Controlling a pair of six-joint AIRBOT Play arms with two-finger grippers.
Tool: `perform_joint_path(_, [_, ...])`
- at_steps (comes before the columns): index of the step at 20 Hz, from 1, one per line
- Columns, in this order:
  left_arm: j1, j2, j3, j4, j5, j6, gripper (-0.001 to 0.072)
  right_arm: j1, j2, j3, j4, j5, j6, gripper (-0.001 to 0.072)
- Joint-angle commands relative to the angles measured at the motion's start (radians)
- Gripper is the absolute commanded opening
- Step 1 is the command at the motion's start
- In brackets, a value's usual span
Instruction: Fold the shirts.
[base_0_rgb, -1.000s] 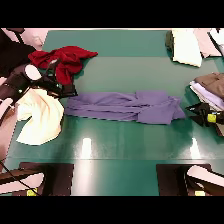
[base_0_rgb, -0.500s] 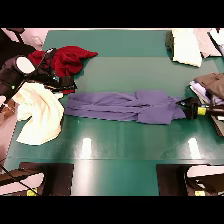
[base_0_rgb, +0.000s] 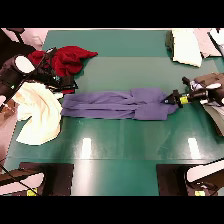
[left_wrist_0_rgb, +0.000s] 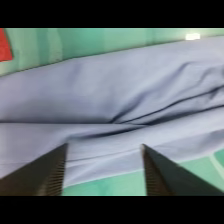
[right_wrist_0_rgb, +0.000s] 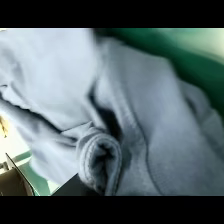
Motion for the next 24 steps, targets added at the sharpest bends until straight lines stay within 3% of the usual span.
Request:
perform_joint_path(1, [-0.009, -0.004, -0.008, -0.055, 0.013, 0.047, 0.0488, 0.043, 0.019, 0.087, 0.003, 0.057, 0.013, 0.0023])
perform_joint_path(2, [-0.023, -0.009, -0.017, -0.078, 0.024, 0.054, 0.0479, 0.042, 0.045, 0.111, 0.001, 0.091, 0.013, 0.0022])
perform_joint_path(7, [-0.246, -0.116, -0.028, -0.262, 0.132, 0.207, 0.0041, -0.023, 0.19, 0.21, -0.116, 0.244, 0.016, 0.0021])
perform_joint_path(11, [-0.491, -0.249, -0.028, -0.351, 0.364, 0.237, 0.0021, -0.121, 0.307, 0.211, -0.132, 0.268, 0.016, 0.0021])
perform_joint_path(14, [-0.605, -0.349, -0.025, -0.504, 0.542, 0.238, 0.0021, -0.137, 0.359, 0.211, -0.131, 0.266, 0.016, 0.0021])
perform_joint_path(18, [-0.662, -0.487, 0.092, -0.609, 0.605, 0.282, 0.002, -0.042, 0.382, 0.211, -0.128, 0.279, 0.016, 0.0021])
perform_joint_path(24, [-0.661, -0.599, 0.232, -0.573, 0.65, 0.282, 0.0019, 0.201, 0.404, 0.214, -0.106, 0.267, 0.073, 0.0021])
